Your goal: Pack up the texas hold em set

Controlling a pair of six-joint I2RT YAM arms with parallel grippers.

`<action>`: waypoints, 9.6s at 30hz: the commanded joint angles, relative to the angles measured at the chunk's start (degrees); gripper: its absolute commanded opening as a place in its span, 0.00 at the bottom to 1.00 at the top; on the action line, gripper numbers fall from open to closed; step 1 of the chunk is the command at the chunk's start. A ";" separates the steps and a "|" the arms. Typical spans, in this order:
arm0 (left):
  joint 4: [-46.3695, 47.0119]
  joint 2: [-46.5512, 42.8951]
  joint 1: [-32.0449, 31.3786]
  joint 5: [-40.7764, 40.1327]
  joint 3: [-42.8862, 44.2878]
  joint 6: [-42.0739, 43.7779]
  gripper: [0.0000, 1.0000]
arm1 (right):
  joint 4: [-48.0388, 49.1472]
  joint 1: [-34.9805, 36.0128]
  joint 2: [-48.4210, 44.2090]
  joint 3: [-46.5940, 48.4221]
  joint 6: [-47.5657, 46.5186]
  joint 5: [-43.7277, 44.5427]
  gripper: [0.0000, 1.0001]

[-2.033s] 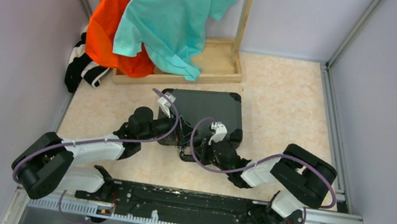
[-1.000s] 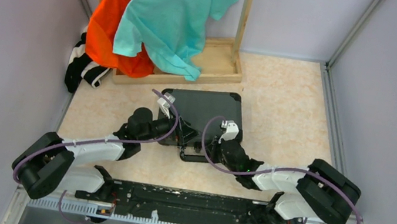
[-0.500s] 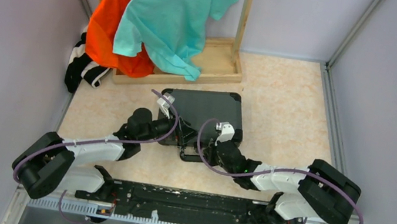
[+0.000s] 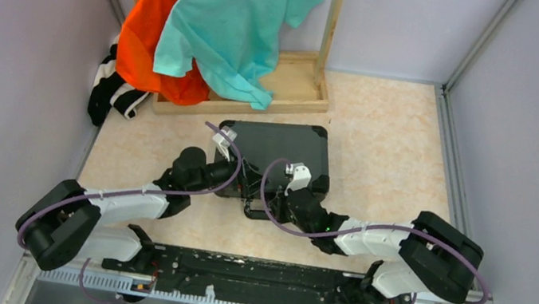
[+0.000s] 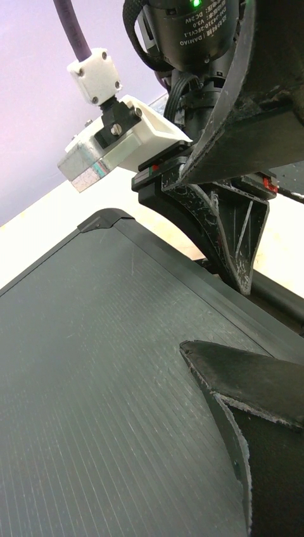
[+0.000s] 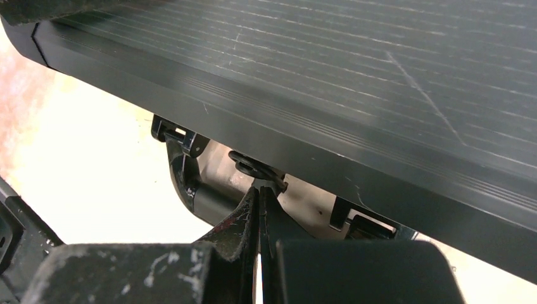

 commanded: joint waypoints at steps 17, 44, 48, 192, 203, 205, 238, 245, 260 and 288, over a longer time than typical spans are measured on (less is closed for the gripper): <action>-18.61 1.67 -0.36 -0.50 -4.70 -1.76 0.99 | 4.14 0.75 4.79 1.76 -0.02 1.42 0.00; -18.44 1.18 -0.36 -1.56 -5.55 -1.51 0.99 | -1.89 -1.61 7.82 2.82 -0.22 4.96 0.00; -18.61 1.35 -0.36 -1.56 -5.49 -1.46 0.99 | -1.96 -2.85 7.53 2.46 -0.73 4.53 0.00; -22.35 -3.19 5.14 1.39 -6.32 -8.28 0.99 | -12.15 8.53 4.81 7.72 0.48 14.67 0.00; -22.12 -3.31 5.18 1.58 -6.50 -8.23 0.99 | -13.02 8.53 5.67 8.81 -0.23 15.08 0.00; -22.28 -3.57 5.26 1.56 -6.66 -8.19 0.99 | -12.85 8.53 6.60 8.69 0.22 15.10 0.00; -22.67 -3.34 5.97 2.01 -6.54 -7.57 0.99 | -11.28 7.11 13.81 6.95 1.44 15.27 0.00; -22.73 -3.03 5.97 2.18 -6.32 -7.66 0.99 | -8.52 5.79 16.00 6.42 1.48 13.18 0.00; -23.45 -3.71 5.97 1.99 -6.23 -7.92 0.99 | -6.07 2.93 21.53 8.41 0.75 8.01 0.00; -26.86 -8.31 5.97 1.38 -3.89 -8.37 0.99 | -16.07 5.42 -10.93 6.70 -2.43 13.22 0.06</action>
